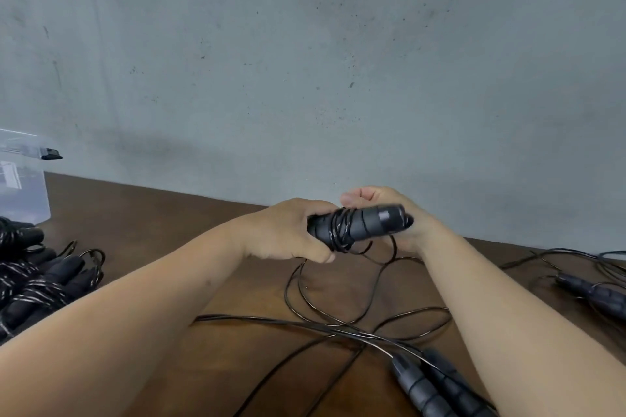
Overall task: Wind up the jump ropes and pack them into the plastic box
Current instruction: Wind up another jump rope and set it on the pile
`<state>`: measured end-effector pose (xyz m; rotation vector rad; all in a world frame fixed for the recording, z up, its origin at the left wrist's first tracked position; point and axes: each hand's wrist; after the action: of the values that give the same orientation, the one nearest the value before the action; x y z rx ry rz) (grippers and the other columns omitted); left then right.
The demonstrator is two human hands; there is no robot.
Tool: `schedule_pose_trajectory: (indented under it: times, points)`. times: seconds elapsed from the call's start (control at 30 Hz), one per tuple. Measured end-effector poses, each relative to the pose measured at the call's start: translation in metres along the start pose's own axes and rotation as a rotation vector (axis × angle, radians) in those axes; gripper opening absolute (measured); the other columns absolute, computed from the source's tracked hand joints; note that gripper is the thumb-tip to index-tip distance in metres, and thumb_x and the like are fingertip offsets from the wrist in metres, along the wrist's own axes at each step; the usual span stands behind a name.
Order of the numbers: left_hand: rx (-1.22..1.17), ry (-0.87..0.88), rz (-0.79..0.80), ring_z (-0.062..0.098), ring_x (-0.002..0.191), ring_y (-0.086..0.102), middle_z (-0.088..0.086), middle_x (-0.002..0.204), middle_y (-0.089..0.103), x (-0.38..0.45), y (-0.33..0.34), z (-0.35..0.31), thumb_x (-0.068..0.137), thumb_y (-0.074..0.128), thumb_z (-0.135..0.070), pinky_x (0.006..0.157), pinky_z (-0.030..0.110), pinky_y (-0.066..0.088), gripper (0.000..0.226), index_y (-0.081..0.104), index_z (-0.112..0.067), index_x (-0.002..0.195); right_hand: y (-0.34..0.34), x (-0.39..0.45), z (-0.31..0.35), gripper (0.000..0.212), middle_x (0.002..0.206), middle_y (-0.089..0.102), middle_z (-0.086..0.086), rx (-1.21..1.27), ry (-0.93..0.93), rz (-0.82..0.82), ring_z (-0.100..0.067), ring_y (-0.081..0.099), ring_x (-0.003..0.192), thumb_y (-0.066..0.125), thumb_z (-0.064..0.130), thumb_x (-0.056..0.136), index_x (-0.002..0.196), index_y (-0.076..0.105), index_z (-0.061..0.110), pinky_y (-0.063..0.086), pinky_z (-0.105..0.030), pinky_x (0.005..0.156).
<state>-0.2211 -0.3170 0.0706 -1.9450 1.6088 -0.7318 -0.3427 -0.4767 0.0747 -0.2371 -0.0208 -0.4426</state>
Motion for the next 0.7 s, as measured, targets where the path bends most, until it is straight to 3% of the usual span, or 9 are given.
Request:
schedule_pose_trajectory:
  times: [0.1, 0.17, 0.23, 0.33, 0.43, 0.57, 0.7]
  points:
    - [-0.127, 0.002, -0.128, 0.000, 0.068, 0.058, -0.011, 0.081, 0.065, 0.002, 0.003, 0.005, 0.079, 0.075, -0.016, 0.063, 0.010, 0.044, 0.030, 0.066, -0.028, 0.106, 0.011, 0.004, -0.019, 0.032, 0.056, 0.046, 0.003, 0.190, 0.019, -0.092, -0.007, 0.034, 0.043, 0.048, 0.007, 0.100, 0.073, 0.064, 0.014, 0.025, -0.020, 0.040]
    - [-0.201, -0.027, -0.227, 0.007, 0.060, 0.054, -0.010, 0.072, 0.061, 0.006, 0.004, 0.007, 0.080, 0.075, -0.017, 0.057, 0.018, 0.043, 0.027, 0.066, -0.022, 0.105, 0.020, 0.005, -0.025, 0.028, 0.053, 0.040, 0.002, 0.225, 0.025, -0.136, -0.008, 0.029, 0.043, 0.043, 0.010, 0.101, 0.075, 0.051, 0.011, 0.023, -0.021, 0.042]
    - [-0.195, -0.067, -0.302, 0.011, 0.061, 0.056, -0.007, 0.083, 0.066, 0.011, 0.003, 0.010, 0.078, 0.076, -0.021, 0.058, 0.023, 0.045, 0.040, 0.058, -0.024, 0.113, 0.028, 0.005, -0.027, 0.024, 0.055, 0.042, 0.001, 0.261, 0.054, -0.176, -0.010, 0.031, 0.044, 0.045, 0.015, 0.101, 0.079, 0.051, 0.010, 0.027, -0.022, 0.042]
    - [-0.114, -0.082, -0.374, 0.009, 0.064, 0.056, -0.004, 0.096, 0.067, 0.015, 0.003, 0.013, 0.077, 0.077, -0.023, 0.059, 0.019, 0.043, 0.058, 0.045, -0.030, 0.126, 0.040, 0.001, -0.030, 0.025, 0.057, 0.047, -0.001, 0.355, 0.109, -0.193, -0.011, 0.037, 0.046, 0.046, 0.019, 0.102, 0.082, 0.058, 0.009, 0.035, -0.023, 0.043]
    - [-0.134, -0.029, -0.421, 0.014, 0.071, 0.057, 0.001, 0.100, 0.069, 0.019, 0.004, 0.014, 0.078, 0.075, -0.018, 0.061, 0.012, 0.045, 0.056, 0.051, -0.035, 0.125, 0.045, -0.005, -0.030, 0.028, 0.057, 0.046, 0.002, 0.565, 0.184, -0.136, -0.009, 0.041, 0.045, 0.045, 0.022, 0.104, 0.085, 0.061, 0.010, 0.043, -0.021, 0.044]
    - [-0.192, -0.007, -0.495, 0.006, 0.071, 0.055, -0.011, 0.085, 0.064, 0.022, 0.003, 0.011, 0.076, 0.076, -0.015, 0.062, 0.005, 0.040, 0.047, 0.058, -0.040, 0.111, 0.050, -0.009, -0.031, 0.031, 0.056, 0.038, 0.003, 0.879, 0.233, -0.072, -0.009, 0.040, 0.042, 0.048, 0.024, 0.103, 0.082, 0.064, 0.009, 0.059, -0.036, 0.067]
    - [-0.197, 0.012, -0.515, 0.008, 0.073, 0.054, -0.010, 0.085, 0.062, 0.026, -0.006, 0.006, 0.076, 0.075, -0.015, 0.063, 0.007, 0.041, 0.047, 0.059, -0.038, 0.114, 0.055, -0.010, -0.023, 0.016, 0.058, 0.040, 0.006, 1.095, 0.221, -0.089, -0.005, 0.039, 0.041, 0.056, 0.018, 0.097, 0.087, 0.062, 0.007, 0.052, -0.021, 0.051]
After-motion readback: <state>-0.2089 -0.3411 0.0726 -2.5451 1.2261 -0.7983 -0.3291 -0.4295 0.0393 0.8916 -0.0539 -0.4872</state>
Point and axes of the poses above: each hand's wrist, its own x-axis towards the middle knuckle, its own y-axis out of the palm, z = x × y
